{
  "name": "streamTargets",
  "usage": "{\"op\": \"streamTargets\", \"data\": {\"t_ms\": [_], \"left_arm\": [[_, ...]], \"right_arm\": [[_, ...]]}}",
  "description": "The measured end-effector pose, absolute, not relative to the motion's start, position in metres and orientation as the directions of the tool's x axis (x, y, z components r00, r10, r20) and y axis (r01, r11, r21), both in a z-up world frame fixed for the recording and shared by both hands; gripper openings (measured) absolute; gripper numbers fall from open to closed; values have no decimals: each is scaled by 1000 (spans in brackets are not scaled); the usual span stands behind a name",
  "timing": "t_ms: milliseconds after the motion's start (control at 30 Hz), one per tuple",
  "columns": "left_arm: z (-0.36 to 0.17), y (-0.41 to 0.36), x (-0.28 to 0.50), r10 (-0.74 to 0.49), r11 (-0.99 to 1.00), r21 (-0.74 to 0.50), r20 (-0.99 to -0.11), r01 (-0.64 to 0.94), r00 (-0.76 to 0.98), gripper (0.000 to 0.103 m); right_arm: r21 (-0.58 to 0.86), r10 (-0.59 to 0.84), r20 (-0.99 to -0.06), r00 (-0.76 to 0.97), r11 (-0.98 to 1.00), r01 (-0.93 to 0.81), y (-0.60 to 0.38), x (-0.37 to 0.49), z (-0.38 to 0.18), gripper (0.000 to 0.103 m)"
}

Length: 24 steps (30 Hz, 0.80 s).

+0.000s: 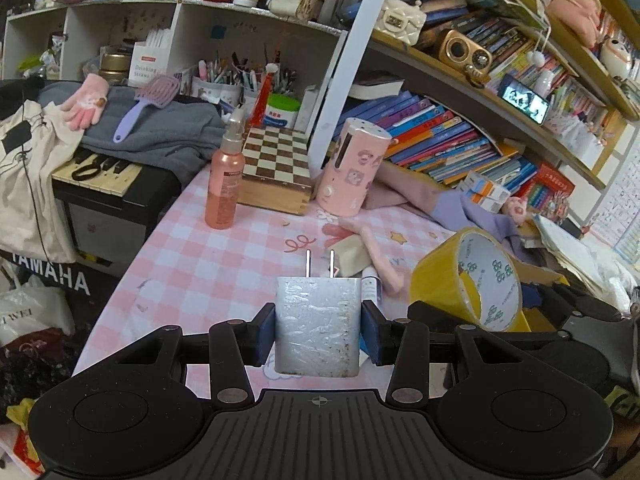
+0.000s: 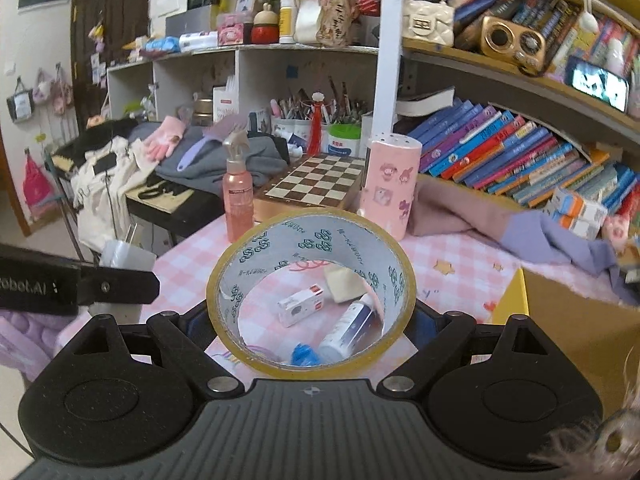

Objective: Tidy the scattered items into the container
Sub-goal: 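Carry the charger plug and tape roll toward the yellow box with both grippers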

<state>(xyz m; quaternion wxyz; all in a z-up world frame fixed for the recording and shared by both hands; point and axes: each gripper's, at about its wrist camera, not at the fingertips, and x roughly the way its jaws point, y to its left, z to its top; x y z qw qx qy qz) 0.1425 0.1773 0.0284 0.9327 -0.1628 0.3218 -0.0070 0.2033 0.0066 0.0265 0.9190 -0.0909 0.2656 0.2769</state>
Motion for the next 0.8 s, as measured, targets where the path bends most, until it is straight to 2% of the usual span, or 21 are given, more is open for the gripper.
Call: {"op": "streamTargets", "data": {"t_ms": [200,800], "left_arm": [[31,175,118,-148,944,-323,-581,-60,800,43],[24,167,40,-183,930,-364,-580,-51,794,43]], "right_arm": [[25,473,-548,690,834,-551,2,176,29,91],[39,450,-585,674,846,-531,-19,82,20,91]]}}
